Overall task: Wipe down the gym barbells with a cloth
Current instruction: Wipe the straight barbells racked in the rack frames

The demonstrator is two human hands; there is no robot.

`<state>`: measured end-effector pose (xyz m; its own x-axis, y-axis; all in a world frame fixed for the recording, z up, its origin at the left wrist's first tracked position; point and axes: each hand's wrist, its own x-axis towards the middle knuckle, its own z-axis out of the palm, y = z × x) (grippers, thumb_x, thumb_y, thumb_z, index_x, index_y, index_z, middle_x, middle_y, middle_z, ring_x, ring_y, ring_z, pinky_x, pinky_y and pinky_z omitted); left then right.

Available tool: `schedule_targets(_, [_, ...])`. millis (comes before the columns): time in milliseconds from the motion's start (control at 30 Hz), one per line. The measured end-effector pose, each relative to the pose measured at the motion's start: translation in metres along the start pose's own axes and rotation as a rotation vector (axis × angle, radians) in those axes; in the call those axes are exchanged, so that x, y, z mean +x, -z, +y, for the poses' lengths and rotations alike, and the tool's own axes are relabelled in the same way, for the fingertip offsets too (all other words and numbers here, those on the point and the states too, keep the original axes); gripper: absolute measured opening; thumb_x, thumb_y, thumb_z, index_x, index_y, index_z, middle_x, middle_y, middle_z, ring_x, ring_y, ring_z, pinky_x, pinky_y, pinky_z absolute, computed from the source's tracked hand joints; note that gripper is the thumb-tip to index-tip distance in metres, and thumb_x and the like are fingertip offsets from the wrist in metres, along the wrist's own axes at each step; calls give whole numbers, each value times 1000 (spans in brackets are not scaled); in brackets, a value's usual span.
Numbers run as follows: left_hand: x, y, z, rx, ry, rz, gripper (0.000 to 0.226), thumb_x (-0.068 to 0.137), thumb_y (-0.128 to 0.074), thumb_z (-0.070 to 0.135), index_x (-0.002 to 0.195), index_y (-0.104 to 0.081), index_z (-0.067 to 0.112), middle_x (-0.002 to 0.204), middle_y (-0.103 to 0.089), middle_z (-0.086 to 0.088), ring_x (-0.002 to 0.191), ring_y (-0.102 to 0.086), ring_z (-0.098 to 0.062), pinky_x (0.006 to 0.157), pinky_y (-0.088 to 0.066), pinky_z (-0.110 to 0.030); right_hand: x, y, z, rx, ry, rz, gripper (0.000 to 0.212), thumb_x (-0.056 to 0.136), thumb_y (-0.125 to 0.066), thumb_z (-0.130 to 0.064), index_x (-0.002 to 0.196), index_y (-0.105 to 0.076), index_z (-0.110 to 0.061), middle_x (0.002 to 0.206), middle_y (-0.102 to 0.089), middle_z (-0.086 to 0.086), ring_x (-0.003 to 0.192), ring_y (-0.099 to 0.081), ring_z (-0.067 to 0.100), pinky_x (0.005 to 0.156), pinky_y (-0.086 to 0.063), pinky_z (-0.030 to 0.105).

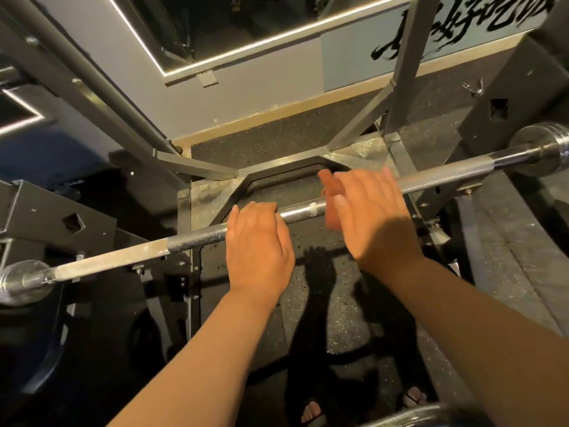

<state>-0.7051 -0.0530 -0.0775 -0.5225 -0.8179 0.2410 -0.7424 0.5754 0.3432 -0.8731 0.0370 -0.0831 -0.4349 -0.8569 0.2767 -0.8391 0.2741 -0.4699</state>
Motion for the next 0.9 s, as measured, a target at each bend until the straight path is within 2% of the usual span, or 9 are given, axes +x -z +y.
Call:
schedule_targets(133, [-1,-5,-2,6,5,25,35,103,-38,22,121,-65,10,114,-66,-4,115,-58,-24,119,-31,-48,-2,-26,-42,17,-169,74,41,105,-34,-24,139,-50,-9,139,-50,6,141,-38,30,125,-14,54])
schedule_targets(267, [2,-4,-4,12,-23,1,39,102,-34,25,120,-66,12,114,-67,-3,114,-58,-23,112,-37,-48,-9,-32,-44,23,121,-25,43,106,-37,-22,145,-49,-7,144,-51,8,141,-39,29,127,-14,49])
schedule_targets(333, [1,-4,-8,-6,-48,9,37,103,-37,24,123,-65,10,117,-66,-5,115,-57,-24,111,-38,-49,-3,-19,-23,-126,205,-70,43,108,-31,-25,142,-50,-7,137,-54,7,133,-47,25,127,-16,47])
schedule_targets(433, [-2,-5,-12,-26,-64,45,33,101,-44,20,124,-65,7,116,-66,-8,115,-57,-26,111,-40,-51,2,-12,-7,-239,5,55,44,110,-20,-23,128,-56,-5,126,-58,13,124,-51,27,128,-12,48])
schedule_targets(533, [-1,-8,-11,-27,-57,64,33,101,-44,19,122,-66,7,114,-67,-8,113,-57,-26,109,-40,-52,1,-27,-32,-135,-189,147,41,109,-29,-23,137,-53,-5,140,-52,15,142,-38,33,128,5,42])
schedule_targets(633, [0,-7,-10,-16,-50,56,37,102,-38,23,121,-66,8,115,-67,-6,115,-56,-24,110,-40,-50,-6,-41,-51,-54,-33,38,44,107,-32,-27,143,-50,-9,145,-49,9,147,-33,33,127,-3,52])
schedule_targets(767, [-1,-6,-11,-16,-65,58,36,101,-40,22,122,-66,9,116,-67,-7,115,-55,-24,109,-40,-50,-5,-21,-23,-166,240,-28,46,105,-41,-28,145,-51,-8,144,-53,11,139,-44,31,126,-18,48])
schedule_targets(833, [-2,-9,-12,-28,-75,90,35,101,-42,21,121,-66,7,114,-67,-8,113,-56,-26,108,-42,-51,-6,-11,-8,-243,226,-31,47,105,-42,-26,147,-49,-6,147,-52,13,141,-43,32,126,-20,50])
schedule_targets(900, [-2,-11,-14,-40,-80,111,35,100,-42,21,120,-67,6,113,-67,-8,112,-56,-26,106,-43,-52,-8,-10,-8,-275,125,-9,47,109,-27,-29,141,-53,-6,142,-54,13,138,-45,32,126,-16,51])
